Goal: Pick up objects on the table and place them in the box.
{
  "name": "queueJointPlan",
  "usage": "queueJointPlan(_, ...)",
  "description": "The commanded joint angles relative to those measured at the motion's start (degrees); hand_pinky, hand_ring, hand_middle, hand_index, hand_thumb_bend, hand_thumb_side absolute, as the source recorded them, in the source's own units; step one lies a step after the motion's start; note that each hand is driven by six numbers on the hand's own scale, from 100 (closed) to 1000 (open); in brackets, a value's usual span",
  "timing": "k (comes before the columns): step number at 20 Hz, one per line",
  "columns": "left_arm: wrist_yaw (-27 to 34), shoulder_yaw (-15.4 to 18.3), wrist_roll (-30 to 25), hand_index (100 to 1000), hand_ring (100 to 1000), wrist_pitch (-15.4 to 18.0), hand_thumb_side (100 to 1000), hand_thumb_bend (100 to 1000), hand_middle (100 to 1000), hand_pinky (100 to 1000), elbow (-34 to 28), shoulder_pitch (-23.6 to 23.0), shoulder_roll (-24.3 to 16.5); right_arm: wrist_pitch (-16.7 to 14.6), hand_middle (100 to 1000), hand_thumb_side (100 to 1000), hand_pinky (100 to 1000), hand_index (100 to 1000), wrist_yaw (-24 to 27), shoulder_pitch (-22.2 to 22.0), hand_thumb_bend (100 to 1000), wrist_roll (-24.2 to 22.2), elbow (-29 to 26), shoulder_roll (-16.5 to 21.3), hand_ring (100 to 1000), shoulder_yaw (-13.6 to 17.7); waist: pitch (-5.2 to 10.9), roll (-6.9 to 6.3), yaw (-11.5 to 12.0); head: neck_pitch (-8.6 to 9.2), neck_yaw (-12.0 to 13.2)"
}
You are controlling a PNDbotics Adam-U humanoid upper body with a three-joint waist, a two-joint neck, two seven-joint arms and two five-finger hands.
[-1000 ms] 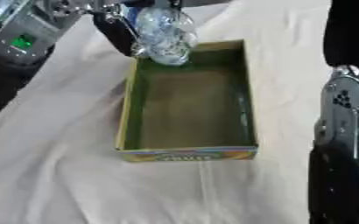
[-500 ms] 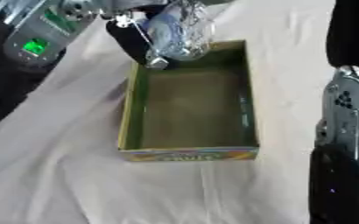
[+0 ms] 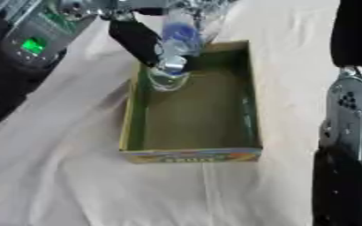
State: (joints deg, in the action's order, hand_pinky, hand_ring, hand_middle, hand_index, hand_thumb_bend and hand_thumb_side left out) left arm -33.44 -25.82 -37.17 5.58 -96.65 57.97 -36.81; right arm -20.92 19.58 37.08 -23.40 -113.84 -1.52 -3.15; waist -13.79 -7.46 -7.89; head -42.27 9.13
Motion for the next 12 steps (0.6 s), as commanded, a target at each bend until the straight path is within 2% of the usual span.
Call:
queueJointPlan(1, 1.5, 1.8, -0.9, 1000, 945, 0.0, 1000, 312, 1000, 876, -0.6, 0.6, -1.8, 0.1, 838, 1000, 665, 901, -0.2, 0.4, 100, 0.2, -0.8, -0.1, 763, 0.1, 1.37, 0.43, 0.3, 0.22, 0.1)
queueJointPlan(7, 1.5, 1.9, -1.7, 1000, 935, -0.2, 1000, 340, 1000, 869, 0.1, 0.3, -2.1, 0.1, 838, 1000, 664, 902, -0.3, 0.5, 100, 0.1, -0.8, -0.1, 763, 0.1, 1.14, 0.61, 0.5, 0.29, 0.2)
queueJointPlan(9, 1.4, 1.9, -2.0, 1000, 963, -0.2, 1000, 396, 1000, 894, 0.2, 0.2, -2.2, 0.1, 838, 1000, 664, 902, -0.3, 0.5, 100, 0.1, -0.8, 0.0, 763, 0.1, 1.10, 0.69, 0.6, 0.32, 0.1)
queueJointPlan(10, 1.3, 2.0, -2.3, 1000, 1000, -0.2, 1000, 446, 1000, 950, 0.3, 0.2, -2.2, 0.1, 838, 1000, 664, 902, -0.3, 0.5, 100, 0.1, -0.8, 0.0, 763, 0.2, 1.09, 0.72, 0.7, 0.33, 0.1)
queueJointPlan(11, 1.0, 2.0, -2.7, 1000, 1000, -0.2, 1000, 484, 1000, 993, 0.3, 0.1, -2.3, 0.1, 838, 1000, 664, 902, -0.3, 0.5, 100, 0.0, -0.8, 0.0, 763, 0.2, 1.08, 0.75, 0.7, 0.33, 0.1)
queueJointPlan(12, 0.6, 2.0, -3.2, 1000, 1000, -0.2, 1000, 536, 1000, 1000, 0.3, 0.1, -2.4, 0.1, 838, 1000, 664, 903, -0.3, 0.4, 100, 0.0, -0.8, 0.0, 763, 0.2, 1.07, 0.76, 0.7, 0.32, 0.1)
